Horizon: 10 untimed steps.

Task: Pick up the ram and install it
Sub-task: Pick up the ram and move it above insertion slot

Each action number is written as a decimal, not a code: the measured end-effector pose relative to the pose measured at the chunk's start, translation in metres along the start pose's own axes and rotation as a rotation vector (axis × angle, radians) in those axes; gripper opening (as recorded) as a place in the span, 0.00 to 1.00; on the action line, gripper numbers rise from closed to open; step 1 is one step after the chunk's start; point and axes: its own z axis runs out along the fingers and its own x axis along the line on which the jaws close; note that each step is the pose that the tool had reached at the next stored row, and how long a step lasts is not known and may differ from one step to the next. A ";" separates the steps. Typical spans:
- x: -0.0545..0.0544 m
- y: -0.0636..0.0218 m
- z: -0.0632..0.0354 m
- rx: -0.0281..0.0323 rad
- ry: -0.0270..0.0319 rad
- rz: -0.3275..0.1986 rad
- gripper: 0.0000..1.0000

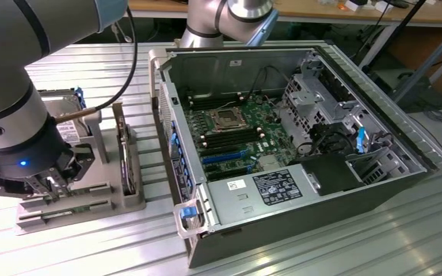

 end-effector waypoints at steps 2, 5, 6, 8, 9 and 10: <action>0.000 0.0000 0.0004 -0.0010 0.0019 -0.045 0.24; 0.000 0.0000 0.0008 -0.0024 0.0049 -0.113 0.24; 0.000 -0.0001 0.0011 -0.0032 0.0067 -0.153 0.24; 0.000 -0.0001 0.0016 -0.0047 0.0098 -0.223 0.24; 0.000 -0.0001 0.0019 -0.0053 0.0112 -0.254 0.24; 0.000 -0.0001 0.0020 -0.0057 0.0120 -0.272 0.24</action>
